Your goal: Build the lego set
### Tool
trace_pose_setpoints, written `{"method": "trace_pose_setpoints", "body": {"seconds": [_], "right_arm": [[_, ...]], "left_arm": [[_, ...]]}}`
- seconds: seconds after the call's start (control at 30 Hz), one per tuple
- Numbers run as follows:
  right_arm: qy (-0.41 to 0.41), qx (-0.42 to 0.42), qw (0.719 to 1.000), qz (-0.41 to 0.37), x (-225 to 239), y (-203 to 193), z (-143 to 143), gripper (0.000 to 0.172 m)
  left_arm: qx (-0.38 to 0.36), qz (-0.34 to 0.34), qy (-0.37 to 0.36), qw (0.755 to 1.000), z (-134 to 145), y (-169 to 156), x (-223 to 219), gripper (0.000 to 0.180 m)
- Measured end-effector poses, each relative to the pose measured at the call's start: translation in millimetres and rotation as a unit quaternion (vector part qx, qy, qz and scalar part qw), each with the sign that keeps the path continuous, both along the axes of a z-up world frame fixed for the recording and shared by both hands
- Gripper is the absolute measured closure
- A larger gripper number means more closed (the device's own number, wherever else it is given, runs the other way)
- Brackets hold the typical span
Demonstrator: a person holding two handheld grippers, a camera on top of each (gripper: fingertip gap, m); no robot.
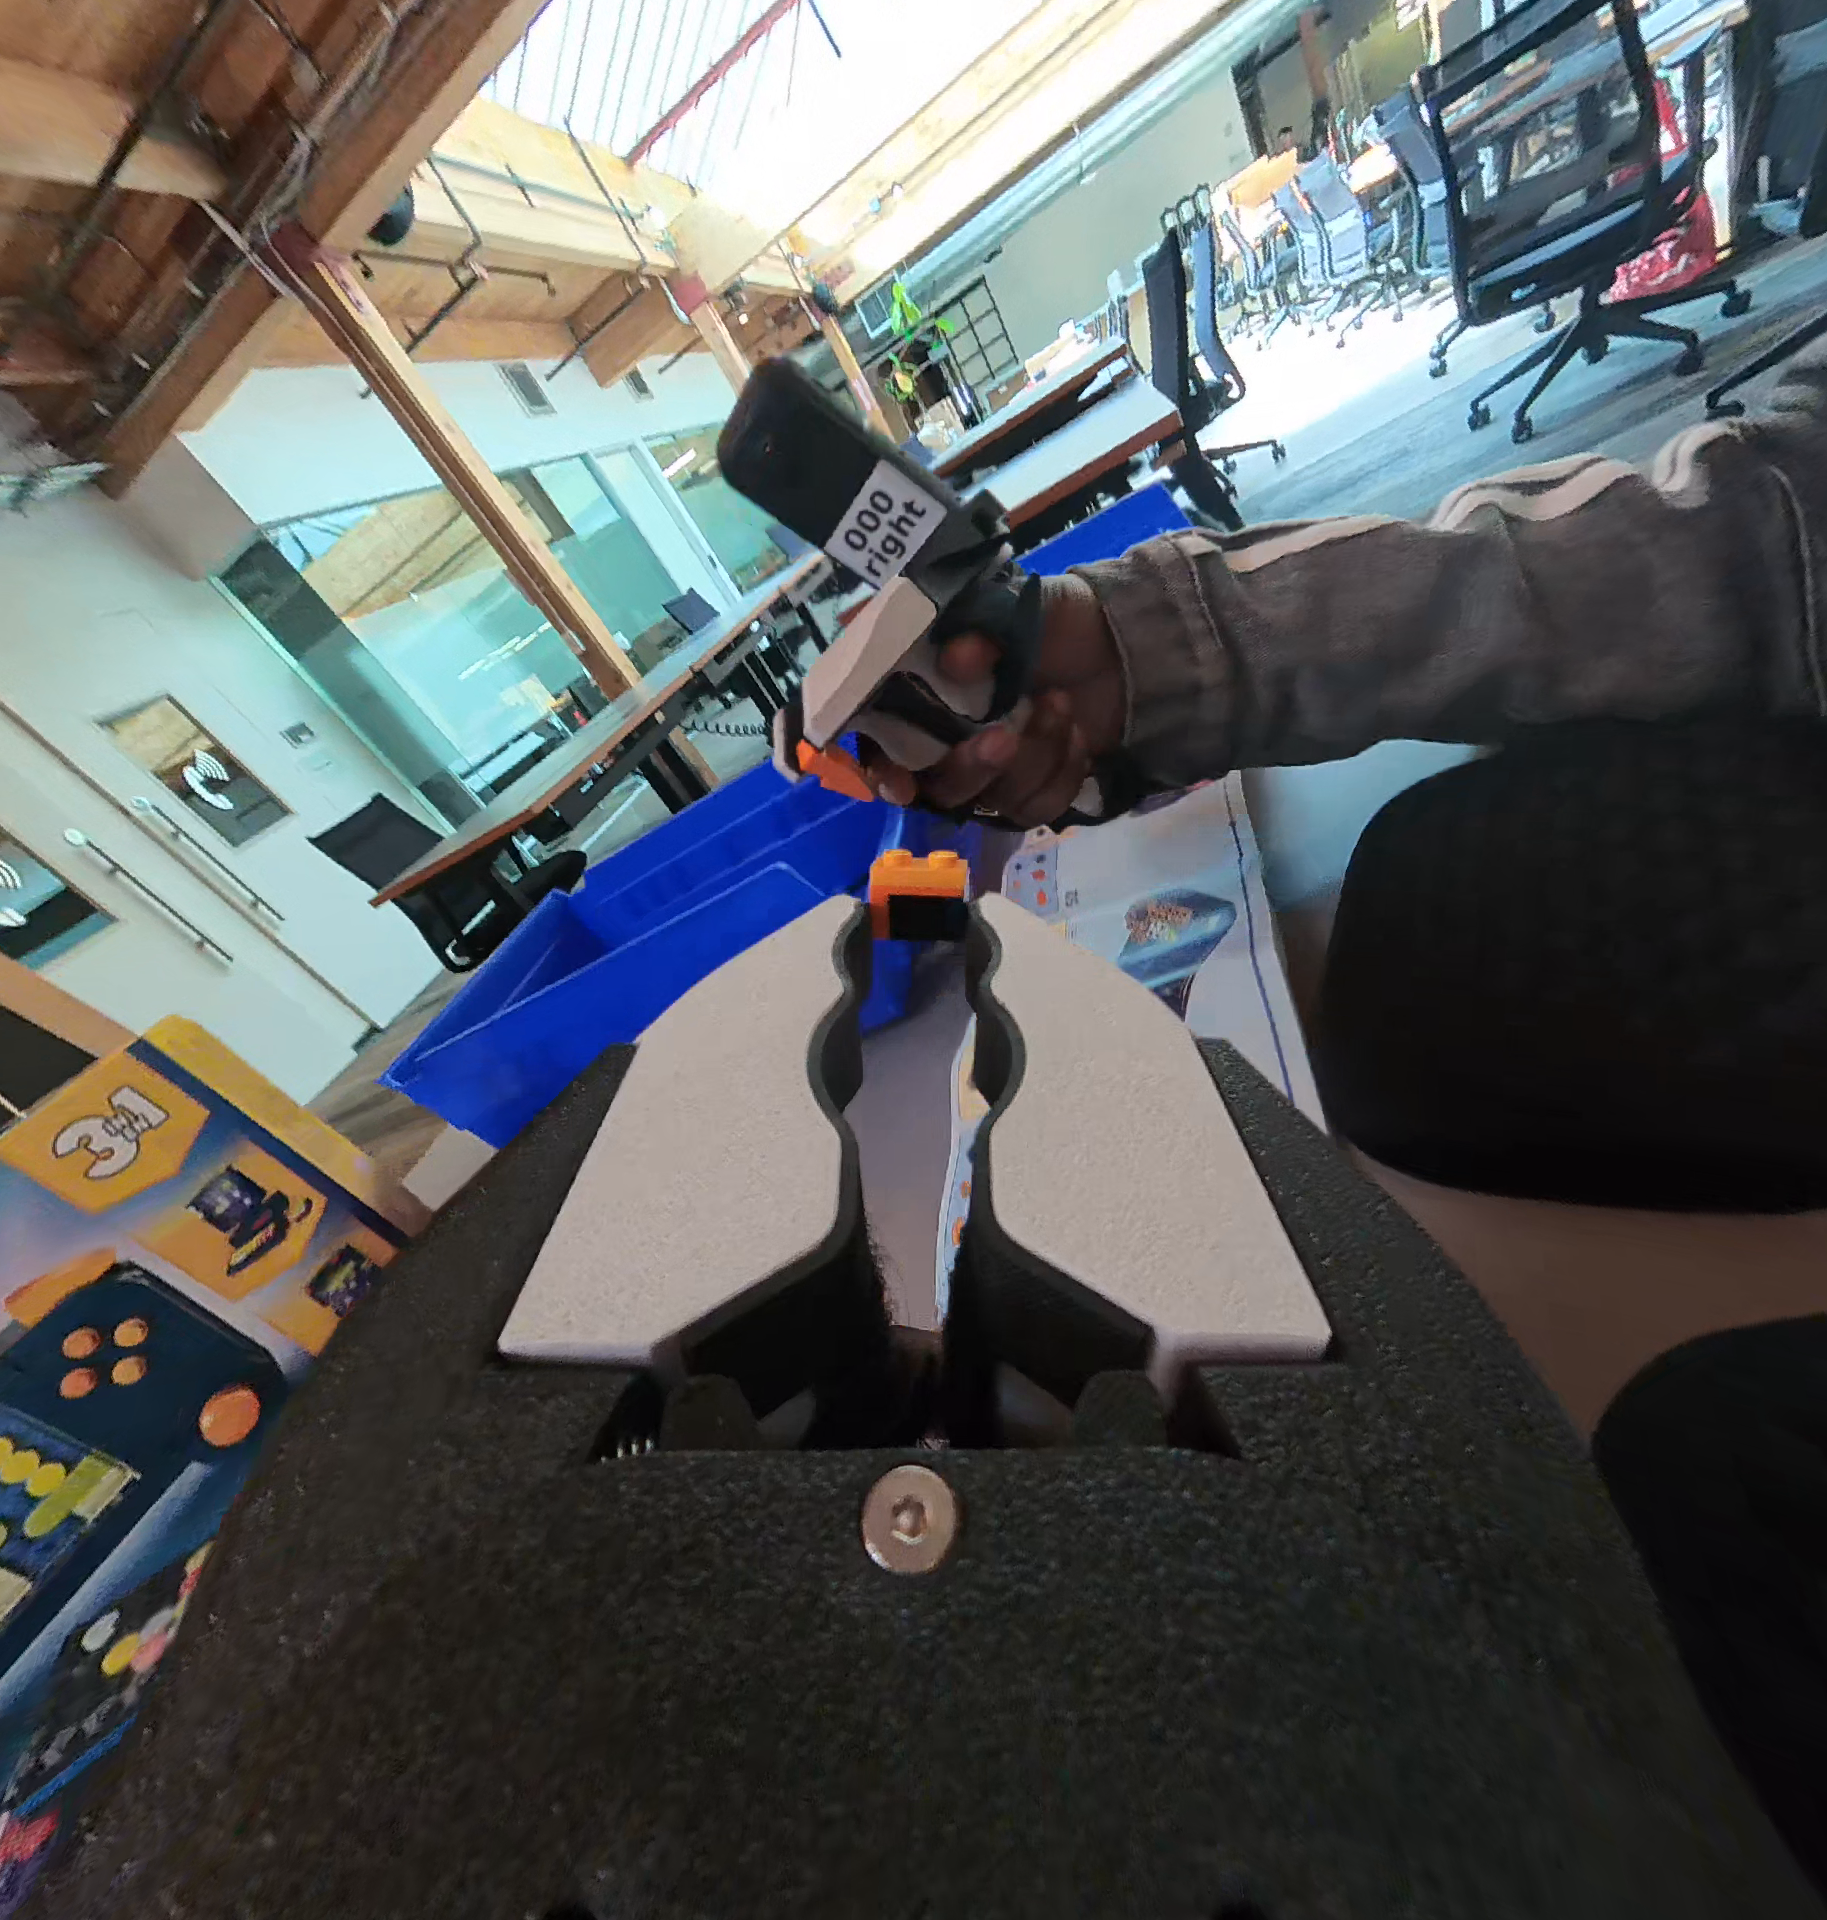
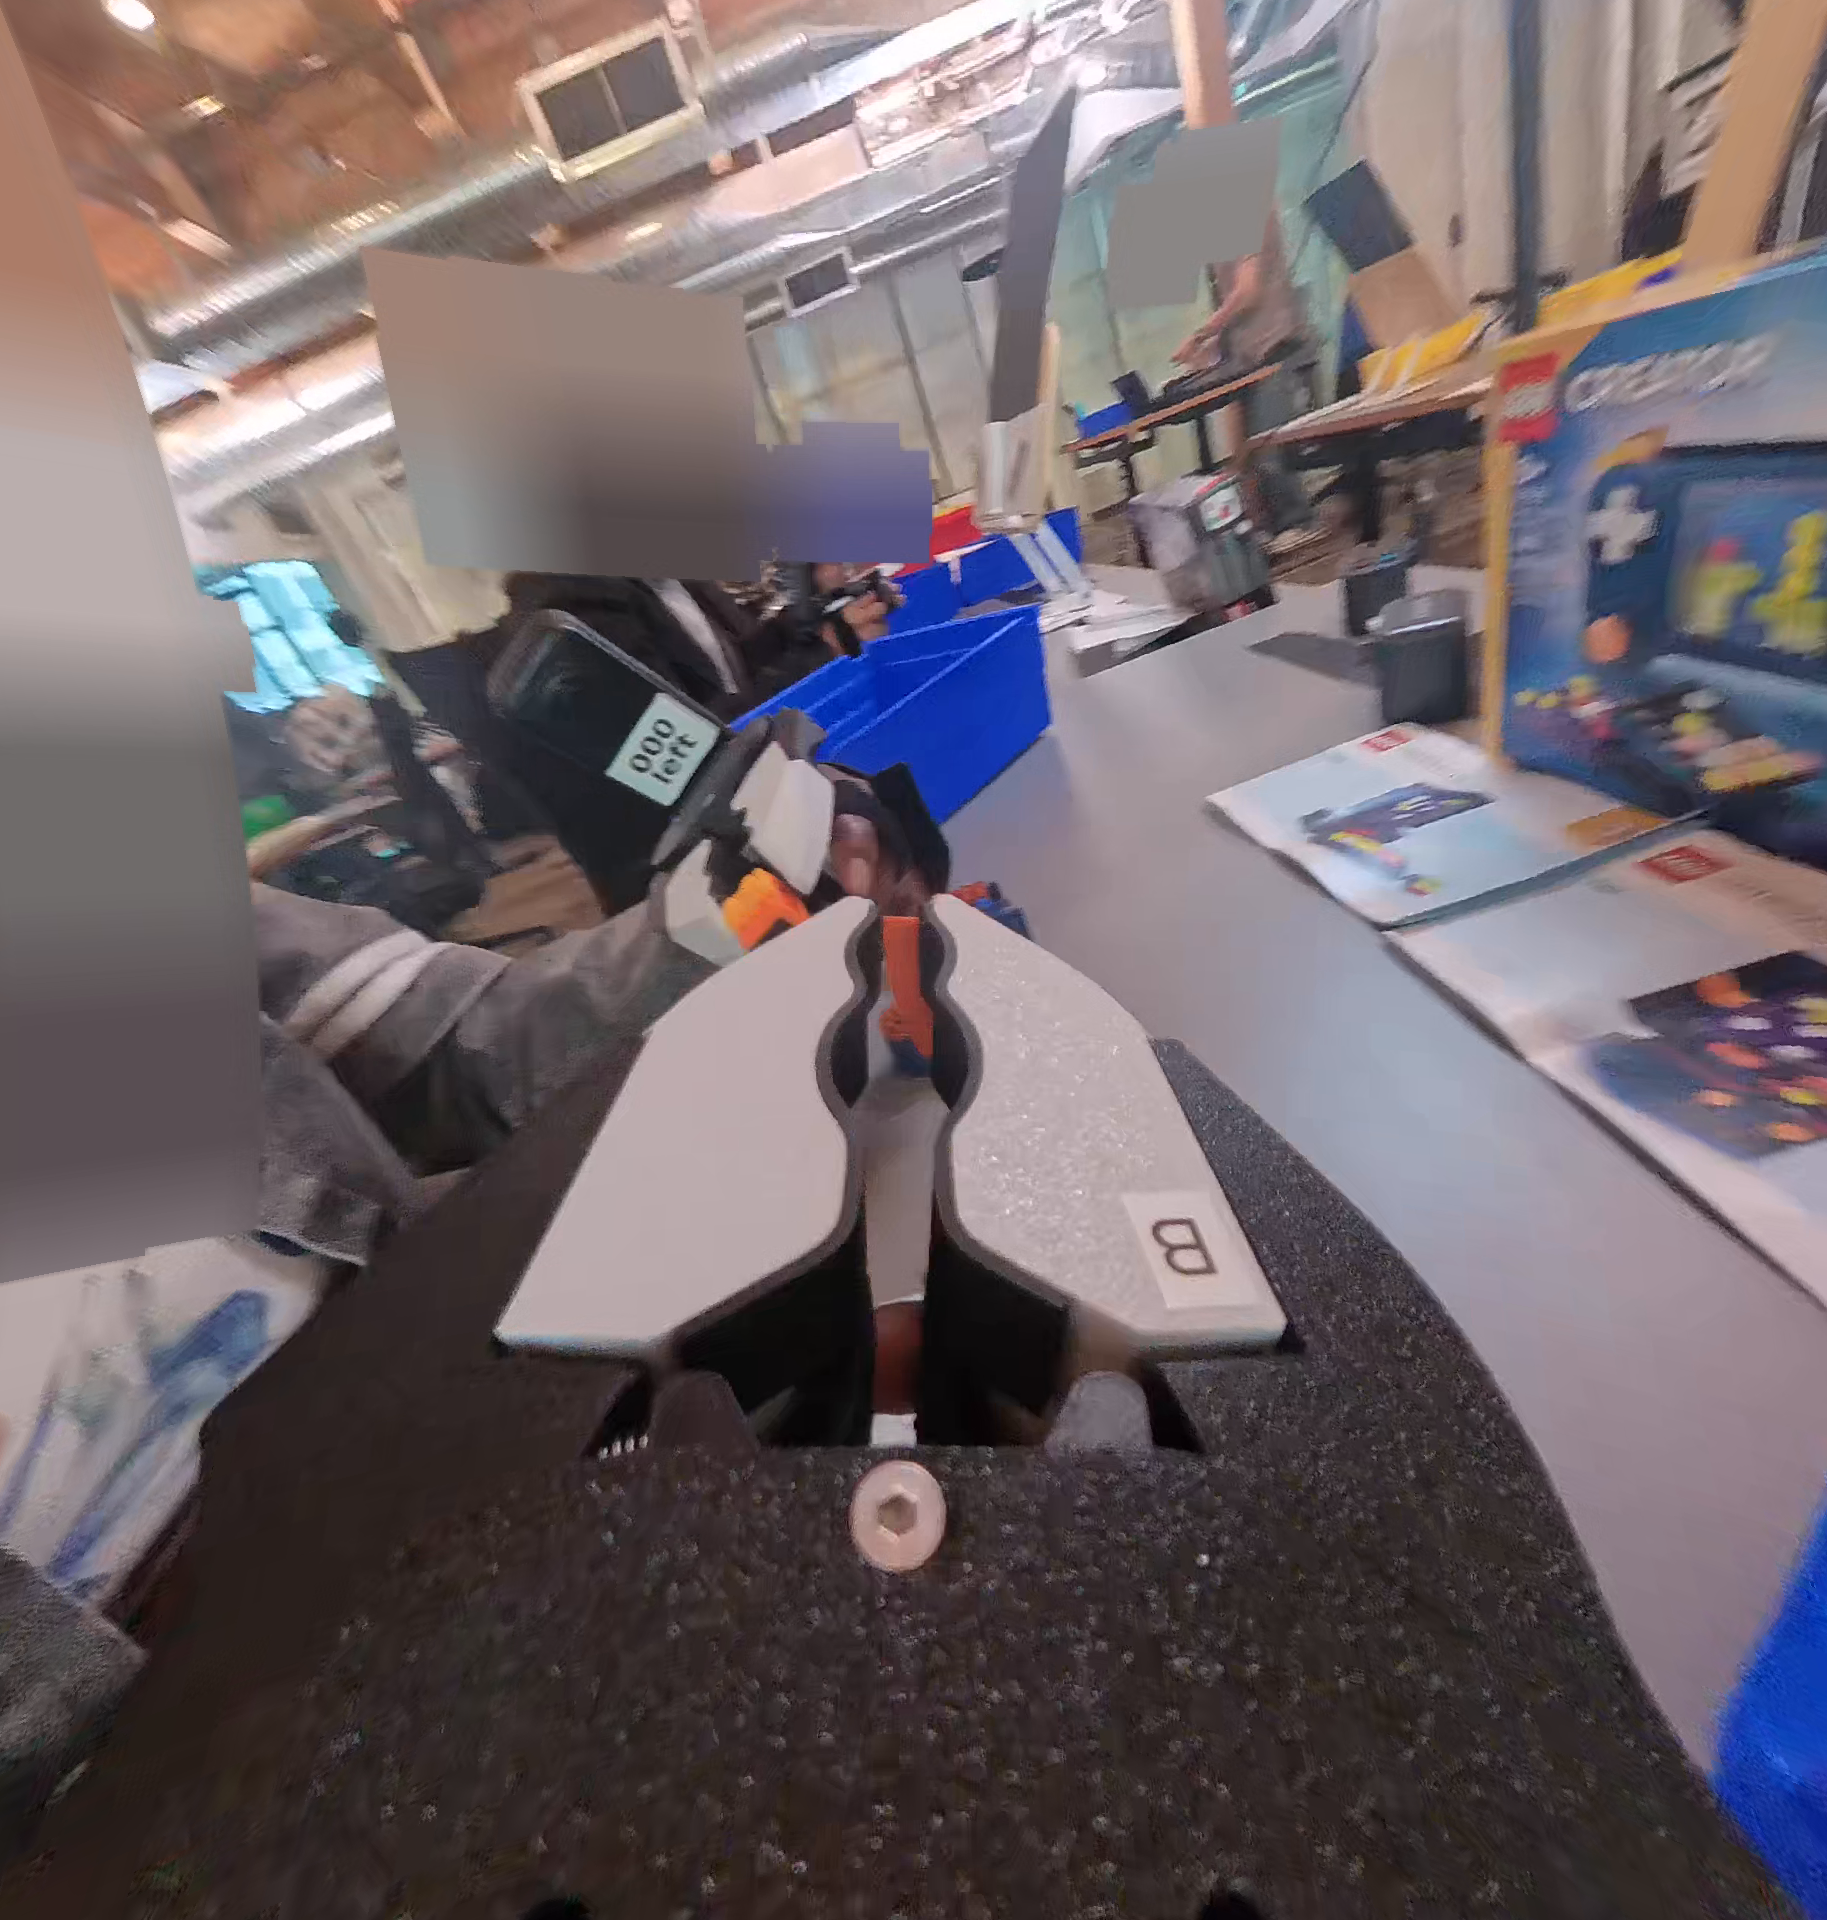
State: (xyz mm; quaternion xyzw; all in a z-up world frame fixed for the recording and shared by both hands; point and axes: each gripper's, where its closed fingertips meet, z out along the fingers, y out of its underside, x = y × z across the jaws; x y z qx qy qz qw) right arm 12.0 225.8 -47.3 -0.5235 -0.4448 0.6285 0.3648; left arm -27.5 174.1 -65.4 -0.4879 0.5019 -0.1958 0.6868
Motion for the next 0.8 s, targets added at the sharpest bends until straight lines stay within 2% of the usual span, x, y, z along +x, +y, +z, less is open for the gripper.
{"method": "trace_pose_setpoints", "body": {"seconds": [0.07, 0.23, 0.33, 0.43, 0.5, 0.63, 0.73, 0.8], "right_arm": [[0.005, 0.008, 1.0, -0.018, 6.7, 2.8, -1.2, 0.166], [0.057, -0.086, 0.995, 0.002, 11.7, 4.5, 0.7, 0.166], [0.077, -0.083, 0.994, 0.004, 22.9, 5.1, 12.3, 0.166], [0.062, -0.055, 0.997, -0.011, 31.5, 4.7, 14.4, 0.166], [0.017, -0.038, 0.999, -0.024, 31.3, 6.7, 2.6, 0.166], [-0.137, -0.007, 0.99, -0.034, 29.7, 7.7, -45.8, 0.166], [-0.272, 0.03, 0.961, -0.023, 31.2, 3.6, -93.4, 0.165], [-0.334, 0.048, 0.941, 0.006, 29.1, -6.0, -118.3, 0.165]], "left_arm": [[0.008, -0.003, -0.011, 1.0, 0.9, -1.1, 4.8, 0.165], [0.016, 0.008, -0.025, 1.0, -1.1, 3.4, 6.4, 0.165], [0.028, 0.019, -0.029, 0.999, 3.2, 4.1, 5.6, 0.165], [0.037, 0.027, -0.024, 0.999, 4.1, 4.5, 5.3, 0.165], [0.035, 0.026, -0.028, 0.999, 4.4, 4.8, 4.9, 0.165], [0.027, 0.036, -0.029, 0.999, 1.5, 9.8, 1.2, 0.165], [0.02, 0.034, -0.03, 0.999, 0.8, 10.2, 0.8, 0.164], [0.02, 0.034, -0.031, 0.999, 0.3, 10.7, 0.5, 0.164]]}}
